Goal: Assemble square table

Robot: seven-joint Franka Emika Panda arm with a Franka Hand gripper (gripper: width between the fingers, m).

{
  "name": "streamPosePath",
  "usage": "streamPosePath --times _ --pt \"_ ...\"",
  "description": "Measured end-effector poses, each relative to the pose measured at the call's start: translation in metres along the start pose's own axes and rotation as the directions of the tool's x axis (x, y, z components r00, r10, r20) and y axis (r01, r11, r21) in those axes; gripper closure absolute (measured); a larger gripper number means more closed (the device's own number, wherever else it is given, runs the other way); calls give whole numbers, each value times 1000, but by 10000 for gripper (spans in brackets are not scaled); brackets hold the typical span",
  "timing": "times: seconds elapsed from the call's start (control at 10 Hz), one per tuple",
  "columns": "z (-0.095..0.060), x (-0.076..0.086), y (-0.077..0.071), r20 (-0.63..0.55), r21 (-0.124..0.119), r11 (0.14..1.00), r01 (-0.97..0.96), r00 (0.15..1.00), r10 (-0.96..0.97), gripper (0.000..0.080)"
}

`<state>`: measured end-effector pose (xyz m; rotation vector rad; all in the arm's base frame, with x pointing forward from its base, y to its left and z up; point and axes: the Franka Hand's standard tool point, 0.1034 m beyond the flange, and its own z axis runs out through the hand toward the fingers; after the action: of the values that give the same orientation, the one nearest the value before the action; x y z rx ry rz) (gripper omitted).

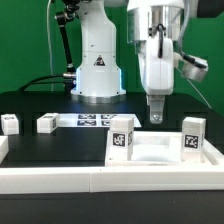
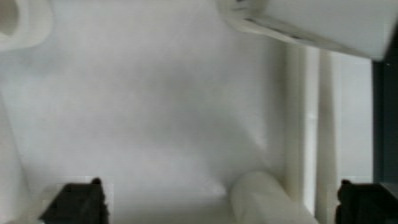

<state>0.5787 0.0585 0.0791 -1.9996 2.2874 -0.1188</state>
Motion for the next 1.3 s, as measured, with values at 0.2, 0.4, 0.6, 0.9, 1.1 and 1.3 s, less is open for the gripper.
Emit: streamPosePath --times 0.2,0.4,0.6,0.9,1.1,1.3 --pt "1 0 1 -3 -2 1000 5 1000 -5 151" --pt "2 -1 2 -4 -3 1000 6 1000 -6 151" --pt "13 -4 22 -17 -25 997 67 998 -68 151" --pt "16 -2 30 -18 -32 977 209 978 -209 151" --pt "17 -2 30 -19 -33 977 209 978 -210 151" --pt "18 -2 31 -19 -35 977 209 978 -210 151"
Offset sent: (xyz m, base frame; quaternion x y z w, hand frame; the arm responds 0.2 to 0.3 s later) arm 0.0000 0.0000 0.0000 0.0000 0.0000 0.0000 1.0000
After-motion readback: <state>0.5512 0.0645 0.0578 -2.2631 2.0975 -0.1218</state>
